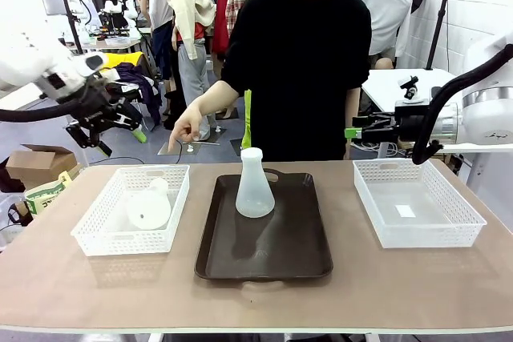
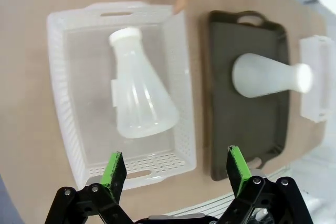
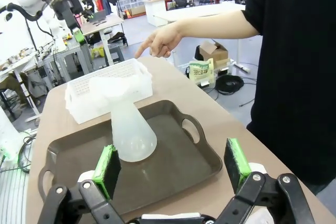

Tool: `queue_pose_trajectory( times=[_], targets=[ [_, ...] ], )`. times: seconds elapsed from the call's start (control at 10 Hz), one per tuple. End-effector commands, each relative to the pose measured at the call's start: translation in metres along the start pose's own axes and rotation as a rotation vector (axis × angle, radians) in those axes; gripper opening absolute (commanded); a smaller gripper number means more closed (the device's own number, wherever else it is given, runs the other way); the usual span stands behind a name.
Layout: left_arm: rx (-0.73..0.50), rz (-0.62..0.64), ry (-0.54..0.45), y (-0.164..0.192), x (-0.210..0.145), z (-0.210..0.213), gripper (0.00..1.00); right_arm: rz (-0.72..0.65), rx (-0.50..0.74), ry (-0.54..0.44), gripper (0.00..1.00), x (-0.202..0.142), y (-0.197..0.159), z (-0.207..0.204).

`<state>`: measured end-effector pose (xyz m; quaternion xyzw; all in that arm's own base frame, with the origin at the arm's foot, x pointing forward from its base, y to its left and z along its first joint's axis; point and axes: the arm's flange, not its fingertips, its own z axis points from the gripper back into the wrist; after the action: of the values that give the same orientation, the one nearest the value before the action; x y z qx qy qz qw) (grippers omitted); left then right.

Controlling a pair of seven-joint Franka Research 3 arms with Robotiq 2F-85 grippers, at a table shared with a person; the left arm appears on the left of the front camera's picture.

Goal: Prepare the laboratory tools.
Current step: Pick up the Big flask that the person points to.

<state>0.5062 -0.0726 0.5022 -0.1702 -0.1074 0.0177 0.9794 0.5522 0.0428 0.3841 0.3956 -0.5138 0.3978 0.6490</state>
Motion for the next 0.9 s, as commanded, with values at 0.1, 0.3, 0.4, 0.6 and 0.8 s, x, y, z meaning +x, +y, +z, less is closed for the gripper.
queue_pose_trajectory(
  times=[0.1, 0.3, 0.4, 0.6, 0.8],
  targets=[
    [0.124, 0.042, 0.012, -0.018, 0.03, -0.043, 1.0, -0.007, -0.003, 0.021, 1.0, 0.001, 0.0, 0.0],
    [0.176, 0.081, 0.023, -0.018, 0.044, -0.084, 1.0, -0.007, -0.003, 0.021, 1.0, 0.001, 0.0, 0.0],
    [0.213, 0.103, 0.023, -0.015, 0.051, -0.1, 1.0, -0.007, -0.003, 0.021, 1.0, 0.001, 0.0, 0.0],
    [0.295, 0.13, 0.004, -0.008, 0.066, -0.128, 1.0, -0.007, -0.003, 0.021, 1.0, 0.001, 0.0, 0.0],
    [0.301, 0.101, 0.013, -0.002, 0.072, -0.15, 1.0, -0.007, -0.003, 0.021, 1.0, 0.001, 0.0, 0.0]
  ],
)
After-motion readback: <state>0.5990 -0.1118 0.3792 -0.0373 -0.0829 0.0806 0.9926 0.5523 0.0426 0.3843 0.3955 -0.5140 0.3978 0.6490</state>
